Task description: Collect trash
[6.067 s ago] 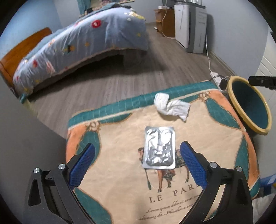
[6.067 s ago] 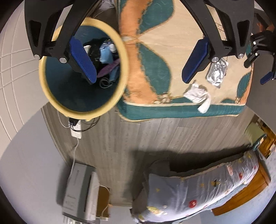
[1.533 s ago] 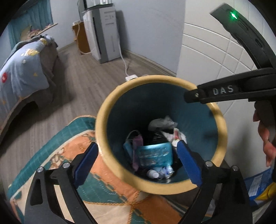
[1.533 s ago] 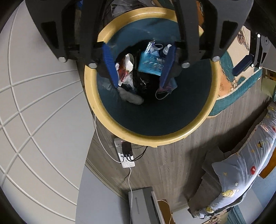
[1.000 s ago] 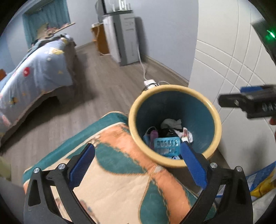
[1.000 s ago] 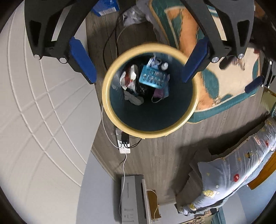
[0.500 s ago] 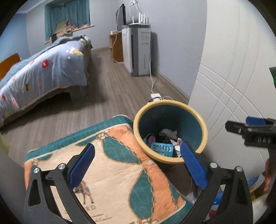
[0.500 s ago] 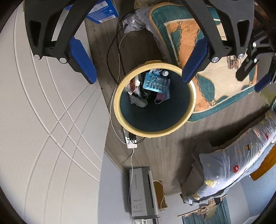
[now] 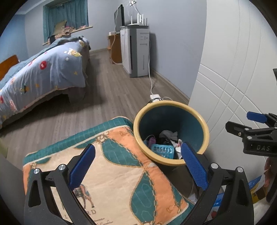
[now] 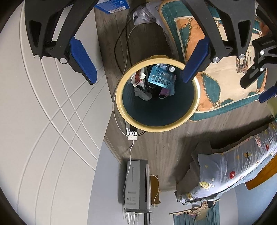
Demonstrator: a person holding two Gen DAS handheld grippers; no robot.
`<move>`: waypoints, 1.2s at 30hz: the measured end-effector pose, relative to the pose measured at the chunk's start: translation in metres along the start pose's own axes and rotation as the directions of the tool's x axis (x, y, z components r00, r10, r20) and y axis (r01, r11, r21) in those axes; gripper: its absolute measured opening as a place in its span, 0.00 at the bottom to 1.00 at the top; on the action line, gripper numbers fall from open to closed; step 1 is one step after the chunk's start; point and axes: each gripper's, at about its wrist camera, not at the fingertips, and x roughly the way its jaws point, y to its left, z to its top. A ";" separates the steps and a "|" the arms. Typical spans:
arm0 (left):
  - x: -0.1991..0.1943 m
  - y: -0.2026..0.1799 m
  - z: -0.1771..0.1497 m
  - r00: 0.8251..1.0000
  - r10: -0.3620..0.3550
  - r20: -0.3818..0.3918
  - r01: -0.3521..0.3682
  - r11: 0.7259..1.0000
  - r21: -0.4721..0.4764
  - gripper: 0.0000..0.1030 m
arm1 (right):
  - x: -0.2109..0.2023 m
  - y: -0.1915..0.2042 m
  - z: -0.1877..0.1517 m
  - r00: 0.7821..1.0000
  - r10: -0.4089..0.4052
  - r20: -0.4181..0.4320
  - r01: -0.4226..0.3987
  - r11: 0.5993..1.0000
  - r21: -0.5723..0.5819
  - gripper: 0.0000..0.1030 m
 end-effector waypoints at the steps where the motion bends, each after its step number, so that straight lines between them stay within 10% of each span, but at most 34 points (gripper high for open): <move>1: -0.001 0.000 0.000 1.000 -0.003 0.002 0.003 1.000 0.004 0.95 | 0.001 0.001 -0.001 1.000 -0.001 -0.004 0.001 1.000 0.001 0.94; 36: -0.010 0.001 -0.003 1.000 -0.014 0.008 0.014 0.999 0.029 0.95 | -0.001 0.005 -0.006 1.000 -0.026 -0.015 0.027 0.999 0.020 0.94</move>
